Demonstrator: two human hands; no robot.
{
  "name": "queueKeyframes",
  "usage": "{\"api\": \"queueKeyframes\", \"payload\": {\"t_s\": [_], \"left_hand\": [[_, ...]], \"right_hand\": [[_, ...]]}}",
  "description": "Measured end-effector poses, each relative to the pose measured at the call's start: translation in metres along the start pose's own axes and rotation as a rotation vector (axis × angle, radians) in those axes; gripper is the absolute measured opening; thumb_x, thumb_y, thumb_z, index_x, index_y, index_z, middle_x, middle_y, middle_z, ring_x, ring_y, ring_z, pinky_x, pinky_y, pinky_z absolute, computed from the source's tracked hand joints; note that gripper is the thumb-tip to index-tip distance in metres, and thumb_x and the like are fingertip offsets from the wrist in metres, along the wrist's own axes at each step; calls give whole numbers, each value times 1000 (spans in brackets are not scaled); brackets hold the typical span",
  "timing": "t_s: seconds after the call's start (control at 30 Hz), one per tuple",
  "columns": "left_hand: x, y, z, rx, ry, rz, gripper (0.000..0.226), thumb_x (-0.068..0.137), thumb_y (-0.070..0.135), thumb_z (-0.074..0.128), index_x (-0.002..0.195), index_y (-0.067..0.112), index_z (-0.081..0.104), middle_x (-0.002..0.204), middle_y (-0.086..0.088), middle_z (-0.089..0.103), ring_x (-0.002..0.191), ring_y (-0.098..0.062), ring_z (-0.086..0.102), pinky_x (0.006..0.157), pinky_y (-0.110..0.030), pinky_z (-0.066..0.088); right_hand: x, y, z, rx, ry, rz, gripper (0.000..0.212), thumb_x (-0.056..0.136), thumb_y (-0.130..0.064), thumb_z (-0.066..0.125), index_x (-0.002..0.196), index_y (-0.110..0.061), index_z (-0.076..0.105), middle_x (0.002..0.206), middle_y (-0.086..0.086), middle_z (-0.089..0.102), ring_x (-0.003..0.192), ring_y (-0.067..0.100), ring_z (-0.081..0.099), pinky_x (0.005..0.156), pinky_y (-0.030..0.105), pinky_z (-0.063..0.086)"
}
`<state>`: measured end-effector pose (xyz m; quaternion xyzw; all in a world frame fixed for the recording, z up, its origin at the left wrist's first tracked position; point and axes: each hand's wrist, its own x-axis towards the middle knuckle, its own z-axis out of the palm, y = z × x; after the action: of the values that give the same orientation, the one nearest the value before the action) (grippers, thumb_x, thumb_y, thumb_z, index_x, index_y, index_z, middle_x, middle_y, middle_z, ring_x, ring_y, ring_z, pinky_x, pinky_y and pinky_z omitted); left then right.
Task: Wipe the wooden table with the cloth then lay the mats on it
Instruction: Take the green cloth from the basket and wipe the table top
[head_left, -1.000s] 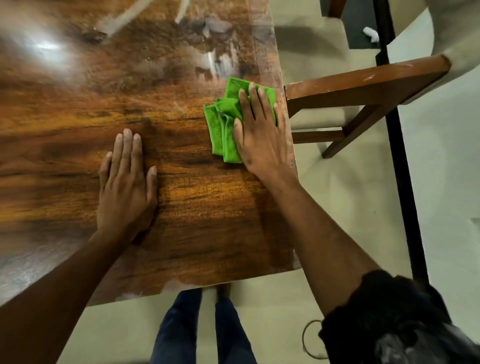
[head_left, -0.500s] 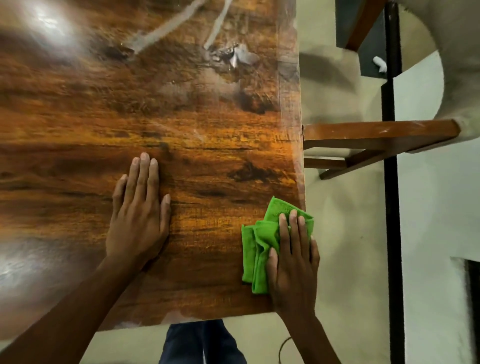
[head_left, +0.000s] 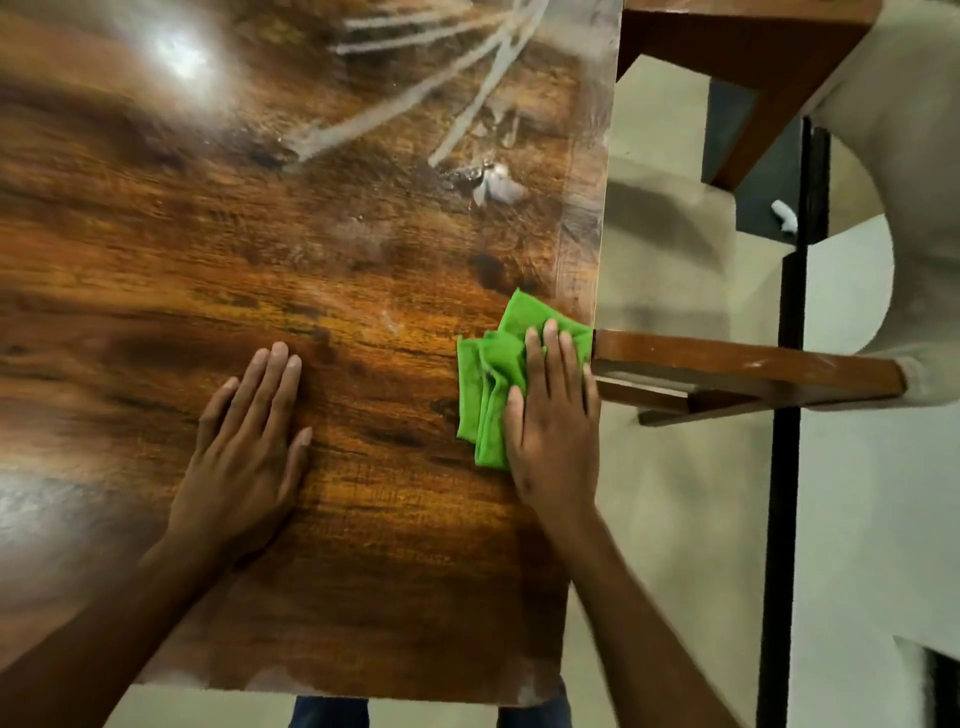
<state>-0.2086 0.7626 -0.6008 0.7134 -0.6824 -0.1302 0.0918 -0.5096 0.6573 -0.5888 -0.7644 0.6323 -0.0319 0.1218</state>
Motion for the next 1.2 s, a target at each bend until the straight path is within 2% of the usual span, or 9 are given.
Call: {"api": "queueKeyframes", "payload": {"t_s": [0.17, 0.27, 0.37, 0.57, 0.77, 0.9, 1.0, 1.1, 1.2], "left_hand": [[1, 0, 0, 49, 3, 5, 69, 108, 37, 31, 168, 6, 19, 178, -9, 11, 165, -27, 14, 128, -58, 23], [1, 0, 1, 87, -11, 18, 69, 108, 35, 33, 168, 6, 20, 178, -10, 13, 165, -29, 15, 127, -58, 24], [2, 2, -1, 121, -19, -4, 68, 109, 36, 30, 169, 7, 17, 178, -10, 12, 165, -27, 13, 129, -55, 21], [1, 6, -3, 154, -27, -22, 67, 110, 35, 31, 169, 8, 15, 179, -8, 9, 166, -25, 10, 130, -53, 21], [1, 10, -5, 153, 23, -83, 72, 109, 40, 34, 169, 6, 14, 179, -9, 8, 166, -23, 9, 132, -48, 18], [-2, 10, -6, 146, 45, -156, 79, 108, 50, 32, 170, 6, 9, 179, -9, 4, 166, -24, 6, 132, -50, 19], [0, 9, -9, 126, 31, -188, 82, 107, 52, 32, 170, 6, 7, 179, -9, 2, 166, -24, 6, 131, -52, 20], [-1, 9, -8, 144, 29, -201, 83, 107, 53, 31, 170, 6, 5, 179, -10, 0, 166, -25, 4, 132, -49, 16], [1, 8, -11, 121, 25, -219, 83, 107, 54, 30, 170, 6, 4, 179, -10, -1, 166, -25, 4, 132, -49, 14]], "right_hand": [[-81, 13, 5, -30, -101, -131, 74, 107, -40, 38, 172, -23, 7, 180, 0, 0, 166, 17, 2, 131, 47, 17], [-81, 21, 10, -36, -88, -181, 76, 104, -41, 42, 172, -23, 12, 180, 0, 6, 166, 17, 9, 131, 45, 14], [-72, 27, 11, -26, -104, -266, 76, 105, -41, 39, 172, -22, 10, 180, 1, 3, 166, 17, 6, 132, 45, 11], [11, 16, 5, -102, -104, -551, 68, 112, -42, 31, 172, -19, 7, 180, 3, 0, 166, 17, -2, 134, 46, 12], [108, -77, 17, -136, -113, -869, 65, 112, -44, 27, 171, -21, 16, 180, 2, 7, 166, 17, 5, 134, 45, 11], [129, -117, 18, -183, -124, -983, 65, 110, -45, 27, 171, -23, 17, 180, 1, 9, 166, 16, 7, 133, 45, 13], [136, -93, 7, -201, -154, -1095, 65, 112, -45, 29, 171, -23, 15, 180, 1, 7, 166, 16, 5, 133, 46, 15], [149, -32, -13, -253, -202, -1181, 63, 114, -45, 25, 172, -25, 9, 180, -1, 1, 166, 15, -1, 133, 48, 16], [157, 26, -32, -272, -248, -1196, 62, 114, -45, 24, 172, -24, 11, 180, 0, 2, 166, 18, 3, 131, 52, 21]]}}
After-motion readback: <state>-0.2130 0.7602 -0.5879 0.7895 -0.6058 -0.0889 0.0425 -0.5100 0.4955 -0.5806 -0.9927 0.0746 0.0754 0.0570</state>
